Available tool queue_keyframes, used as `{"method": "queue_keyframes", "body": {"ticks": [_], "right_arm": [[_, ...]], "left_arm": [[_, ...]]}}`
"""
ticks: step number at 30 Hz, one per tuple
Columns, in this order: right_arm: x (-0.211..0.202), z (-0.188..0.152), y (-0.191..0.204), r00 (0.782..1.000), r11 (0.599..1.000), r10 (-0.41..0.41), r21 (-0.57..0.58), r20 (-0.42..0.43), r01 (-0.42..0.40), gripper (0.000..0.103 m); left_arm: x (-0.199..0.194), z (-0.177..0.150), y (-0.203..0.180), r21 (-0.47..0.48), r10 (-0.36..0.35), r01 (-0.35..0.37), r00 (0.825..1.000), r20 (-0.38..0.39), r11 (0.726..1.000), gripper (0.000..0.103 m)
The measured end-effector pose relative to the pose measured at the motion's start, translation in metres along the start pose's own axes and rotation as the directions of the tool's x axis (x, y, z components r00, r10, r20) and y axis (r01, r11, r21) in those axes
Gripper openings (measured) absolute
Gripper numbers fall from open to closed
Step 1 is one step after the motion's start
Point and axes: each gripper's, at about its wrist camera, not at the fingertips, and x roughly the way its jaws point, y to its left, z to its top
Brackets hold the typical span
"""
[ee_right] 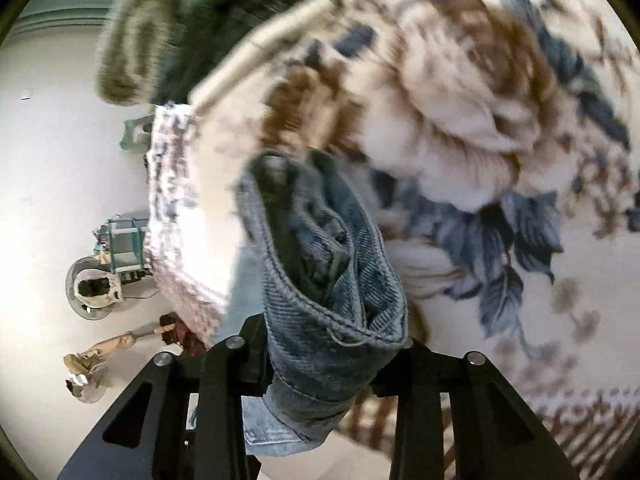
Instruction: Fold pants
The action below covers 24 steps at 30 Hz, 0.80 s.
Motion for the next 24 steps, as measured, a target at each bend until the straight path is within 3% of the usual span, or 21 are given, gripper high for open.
{"method": "queue_keyframes", "body": {"ticks": [6, 8, 13, 19, 21, 24], "right_arm": [[-0.073, 0.018, 0.071, 0.995, 0.998, 0.066, -0.006, 0.077, -0.065, 0.035], [-0.101, 0.028, 0.092, 0.989, 0.996, 0.085, -0.007, 0.12, -0.084, 0.035], [-0.169, 0.075, 0.162, 0.952, 0.99, 0.139, 0.0, 0.272, -0.144, 0.035], [-0.226, 0.16, 0.261, 0.849, 0.97, 0.218, -0.013, 0.481, -0.242, 0.035], [-0.232, 0.198, 0.292, 0.803, 0.966, 0.228, -0.024, 0.55, -0.258, 0.035], [-0.221, 0.246, 0.312, 0.759, 0.964, 0.221, -0.017, 0.613, -0.267, 0.035]], "left_arm": [[-0.029, 0.012, -0.098, 0.111, -0.058, 0.061, 0.998, -0.027, 0.992, 0.026], [-0.032, 0.019, -0.146, 0.162, -0.082, 0.09, 0.995, -0.054, 0.983, 0.026], [-0.025, 0.031, -0.279, 0.273, -0.178, 0.213, 0.973, -0.149, 0.938, 0.026], [0.009, 0.059, -0.463, 0.405, -0.277, 0.376, 0.918, -0.282, 0.833, 0.026], [0.028, 0.069, -0.512, 0.439, -0.292, 0.411, 0.903, -0.314, 0.799, 0.026], [0.075, 0.083, -0.582, 0.502, -0.286, 0.439, 0.89, -0.355, 0.745, 0.026]]}}
